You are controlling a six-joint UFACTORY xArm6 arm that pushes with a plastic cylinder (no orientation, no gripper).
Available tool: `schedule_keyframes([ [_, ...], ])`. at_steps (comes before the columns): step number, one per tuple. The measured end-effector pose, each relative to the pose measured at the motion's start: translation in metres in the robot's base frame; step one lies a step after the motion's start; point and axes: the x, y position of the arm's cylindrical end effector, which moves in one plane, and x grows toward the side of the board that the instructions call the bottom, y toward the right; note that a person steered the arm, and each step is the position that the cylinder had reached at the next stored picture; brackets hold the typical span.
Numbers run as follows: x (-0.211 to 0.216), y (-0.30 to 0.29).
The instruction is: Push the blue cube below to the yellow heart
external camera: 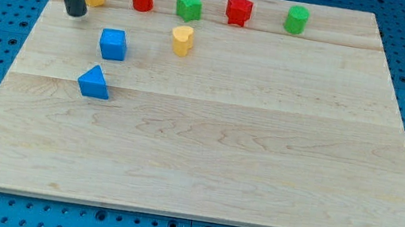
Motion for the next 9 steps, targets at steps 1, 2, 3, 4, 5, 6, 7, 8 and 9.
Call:
schedule_keyframes([
  [1,0.035,0.012],
  [2,0.051,0.058],
  [3,0.051,0.082],
  [4,0.051,0.094],
  [5,0.051,0.116],
  [6,0.048,0.119],
  [7,0.042,0.123],
  [8,0.033,0.126],
  [9,0.024,0.131],
])
